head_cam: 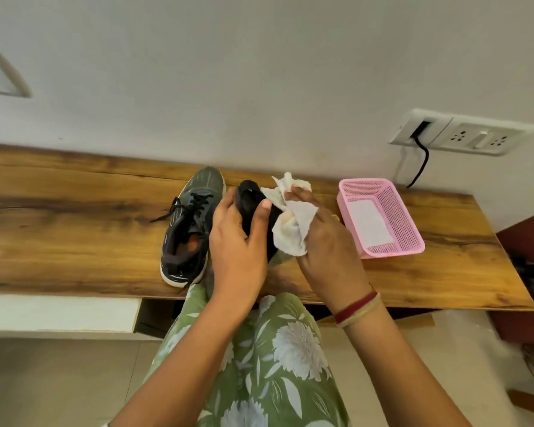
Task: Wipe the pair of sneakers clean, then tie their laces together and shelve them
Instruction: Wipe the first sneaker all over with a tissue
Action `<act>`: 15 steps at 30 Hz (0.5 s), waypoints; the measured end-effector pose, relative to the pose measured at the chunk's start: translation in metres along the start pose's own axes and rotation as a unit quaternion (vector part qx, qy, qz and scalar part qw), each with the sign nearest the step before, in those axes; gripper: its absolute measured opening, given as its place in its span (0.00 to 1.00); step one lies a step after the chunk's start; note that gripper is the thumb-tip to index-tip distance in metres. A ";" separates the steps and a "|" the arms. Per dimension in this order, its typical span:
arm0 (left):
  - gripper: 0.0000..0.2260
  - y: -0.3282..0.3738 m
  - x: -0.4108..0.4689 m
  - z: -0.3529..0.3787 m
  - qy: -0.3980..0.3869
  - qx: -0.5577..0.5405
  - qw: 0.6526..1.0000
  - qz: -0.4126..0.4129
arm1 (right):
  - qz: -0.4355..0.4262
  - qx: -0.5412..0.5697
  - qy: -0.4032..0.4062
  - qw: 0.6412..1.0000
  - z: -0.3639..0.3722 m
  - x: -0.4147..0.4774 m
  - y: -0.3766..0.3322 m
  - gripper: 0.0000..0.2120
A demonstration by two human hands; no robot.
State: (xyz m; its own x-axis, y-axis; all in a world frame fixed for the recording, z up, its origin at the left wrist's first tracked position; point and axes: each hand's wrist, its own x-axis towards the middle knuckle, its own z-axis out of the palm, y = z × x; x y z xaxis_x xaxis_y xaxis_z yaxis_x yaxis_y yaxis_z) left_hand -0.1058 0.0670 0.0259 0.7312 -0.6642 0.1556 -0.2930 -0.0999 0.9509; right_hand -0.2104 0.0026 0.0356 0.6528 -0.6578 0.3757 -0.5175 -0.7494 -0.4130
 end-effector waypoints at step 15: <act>0.15 0.002 0.010 0.018 -0.017 0.026 0.999 -0.035 | 0.009 -0.139 0.072 0.988 0.027 -0.058 -0.013 0.26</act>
State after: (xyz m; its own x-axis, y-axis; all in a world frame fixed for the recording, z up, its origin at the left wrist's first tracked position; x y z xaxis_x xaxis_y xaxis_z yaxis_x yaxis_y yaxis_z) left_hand -0.1101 0.0468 0.0244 0.7305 -0.6784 0.0786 -0.2731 -0.1847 0.9441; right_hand -0.2263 0.0523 -0.0032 0.5677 -0.6597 0.4923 -0.6732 -0.7163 -0.1836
